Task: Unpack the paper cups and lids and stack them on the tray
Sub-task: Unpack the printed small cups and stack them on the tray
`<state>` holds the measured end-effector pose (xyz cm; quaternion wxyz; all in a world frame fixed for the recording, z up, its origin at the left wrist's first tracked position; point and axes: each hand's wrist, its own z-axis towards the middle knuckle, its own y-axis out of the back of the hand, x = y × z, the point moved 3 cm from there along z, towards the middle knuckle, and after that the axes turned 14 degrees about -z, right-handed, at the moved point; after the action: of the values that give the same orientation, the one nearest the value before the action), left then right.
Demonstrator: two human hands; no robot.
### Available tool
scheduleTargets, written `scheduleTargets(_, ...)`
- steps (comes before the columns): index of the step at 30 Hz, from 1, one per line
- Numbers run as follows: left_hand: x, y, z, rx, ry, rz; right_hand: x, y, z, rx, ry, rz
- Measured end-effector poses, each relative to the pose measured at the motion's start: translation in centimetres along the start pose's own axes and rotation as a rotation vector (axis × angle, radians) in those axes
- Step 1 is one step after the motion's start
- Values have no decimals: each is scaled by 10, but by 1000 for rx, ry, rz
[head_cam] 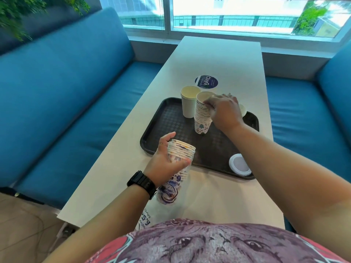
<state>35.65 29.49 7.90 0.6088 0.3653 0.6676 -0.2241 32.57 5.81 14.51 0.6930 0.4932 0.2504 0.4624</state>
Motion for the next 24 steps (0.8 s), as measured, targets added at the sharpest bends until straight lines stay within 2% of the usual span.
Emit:
scheduleTargets(7,1,0,-2,-4,14,2,2,-8,-9,87,35,-18)
scheduleTargets(13,-1,2,-2,-20,12,-40,6,5,-17,-65,-29,131)
scheduleTargets(16,-2,2,-3,-37,-1,-50,17,16,-30,-63,-68,266)
scheduleTargets(19,-4,2,-5,-41,-17,-43,29,24,-48,75,-132,477)
scheduleTargets(24,-6,0,-7,-69,-63,-23,47,16,-71,422,-52,707)
